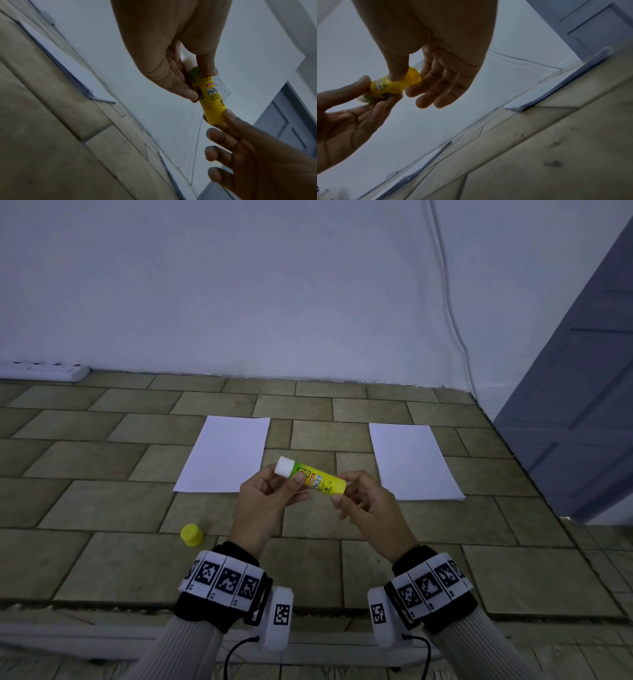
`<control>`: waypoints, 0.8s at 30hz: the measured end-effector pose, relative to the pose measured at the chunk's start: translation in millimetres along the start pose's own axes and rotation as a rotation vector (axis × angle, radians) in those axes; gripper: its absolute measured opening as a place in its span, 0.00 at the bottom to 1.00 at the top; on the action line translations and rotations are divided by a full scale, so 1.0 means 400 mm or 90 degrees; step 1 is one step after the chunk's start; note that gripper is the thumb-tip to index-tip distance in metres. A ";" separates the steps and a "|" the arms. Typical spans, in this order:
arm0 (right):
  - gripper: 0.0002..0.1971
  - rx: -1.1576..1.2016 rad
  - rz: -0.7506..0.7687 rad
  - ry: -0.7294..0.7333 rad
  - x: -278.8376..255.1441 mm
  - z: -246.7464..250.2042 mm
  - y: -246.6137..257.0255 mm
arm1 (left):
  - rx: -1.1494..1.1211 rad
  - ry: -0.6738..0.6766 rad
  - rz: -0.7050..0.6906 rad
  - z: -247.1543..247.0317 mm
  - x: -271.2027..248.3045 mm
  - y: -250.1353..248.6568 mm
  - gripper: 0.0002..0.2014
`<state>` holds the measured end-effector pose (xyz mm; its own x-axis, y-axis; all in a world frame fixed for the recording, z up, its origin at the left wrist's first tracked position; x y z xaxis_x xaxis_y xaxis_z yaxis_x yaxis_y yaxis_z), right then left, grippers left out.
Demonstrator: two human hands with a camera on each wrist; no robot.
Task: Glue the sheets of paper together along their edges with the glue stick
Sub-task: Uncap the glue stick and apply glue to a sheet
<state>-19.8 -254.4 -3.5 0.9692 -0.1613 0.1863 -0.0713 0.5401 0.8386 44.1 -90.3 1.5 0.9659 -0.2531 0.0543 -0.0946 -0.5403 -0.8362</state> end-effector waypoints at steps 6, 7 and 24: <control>0.22 0.032 -0.090 0.038 0.000 -0.014 -0.013 | -0.004 0.029 0.008 -0.014 -0.003 0.001 0.14; 0.22 0.035 -0.097 0.039 0.001 -0.015 -0.016 | -0.005 0.026 0.007 -0.014 -0.003 0.002 0.14; 0.27 0.040 -0.127 0.049 0.002 -0.021 -0.038 | -0.003 0.029 0.026 -0.010 -0.001 0.009 0.17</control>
<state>-16.0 -255.8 -20.5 0.9805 -0.1951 -0.0238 0.1111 0.4507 0.8857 42.6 -95.3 0.7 0.9492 -0.3115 0.0453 -0.1347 -0.5322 -0.8358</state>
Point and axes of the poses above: each hand's wrist, its own x-axis towards the middle knuckle, its own z-axis out of the back of the hand, y = z × x, the point moved 7 cm from there along x, towards the middle knuckle, and after that the axes turned 15 degrees about -x, right-handed, at the moved point
